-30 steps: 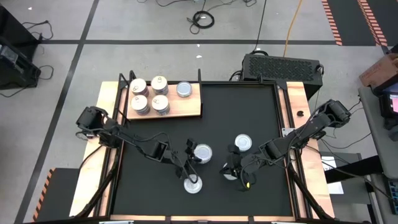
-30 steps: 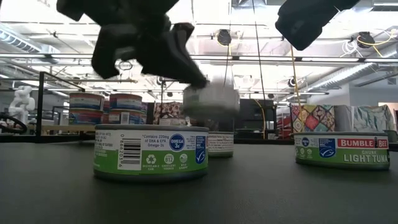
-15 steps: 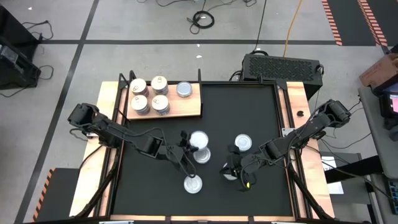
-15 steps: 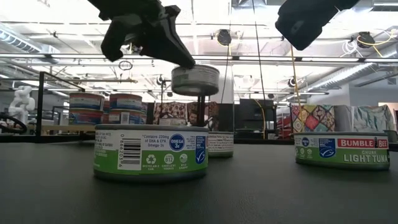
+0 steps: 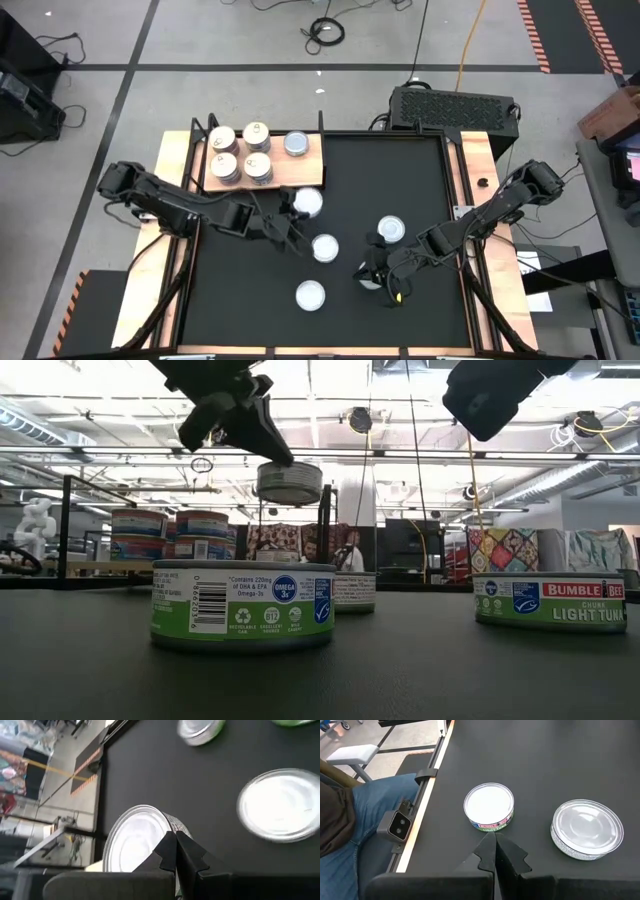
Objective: Stack canned seafood by type on shelf
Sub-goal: Stack the green tuna can on top of the green tuna can on the shelf
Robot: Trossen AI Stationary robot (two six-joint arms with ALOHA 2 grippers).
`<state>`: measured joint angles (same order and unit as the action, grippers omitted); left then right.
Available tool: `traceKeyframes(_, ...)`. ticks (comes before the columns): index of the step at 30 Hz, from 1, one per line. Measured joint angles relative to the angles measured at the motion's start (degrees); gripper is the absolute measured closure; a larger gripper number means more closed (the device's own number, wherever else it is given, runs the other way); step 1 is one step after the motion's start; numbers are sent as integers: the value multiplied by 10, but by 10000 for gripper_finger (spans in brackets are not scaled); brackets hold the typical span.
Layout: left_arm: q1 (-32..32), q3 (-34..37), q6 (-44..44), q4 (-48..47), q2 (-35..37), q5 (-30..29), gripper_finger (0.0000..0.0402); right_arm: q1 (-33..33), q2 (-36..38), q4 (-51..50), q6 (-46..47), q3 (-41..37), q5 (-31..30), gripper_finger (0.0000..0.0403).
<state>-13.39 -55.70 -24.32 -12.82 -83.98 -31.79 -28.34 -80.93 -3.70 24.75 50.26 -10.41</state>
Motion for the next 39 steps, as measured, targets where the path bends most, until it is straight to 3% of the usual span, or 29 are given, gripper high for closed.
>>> traceKeyframes(12, 136, 13, -39, -32, 55, 39, 402, 3, 0, 0, -10, 0, 0, 403)
traceKeyframes(20, 280, 14, -80, -14, 61, 141, 402, 19, 0, 0, -27, 0, 0, 403)
traceKeyframes(29, 417, 14, -93, 76, 60, 269, 402, 59, 0, -1, -80, 0, 2, 403)
traceKeyframes(39, 472, 14, -125, 117, -9, 319, 402, 138, 0, -3, -140, 0, 71, 403)
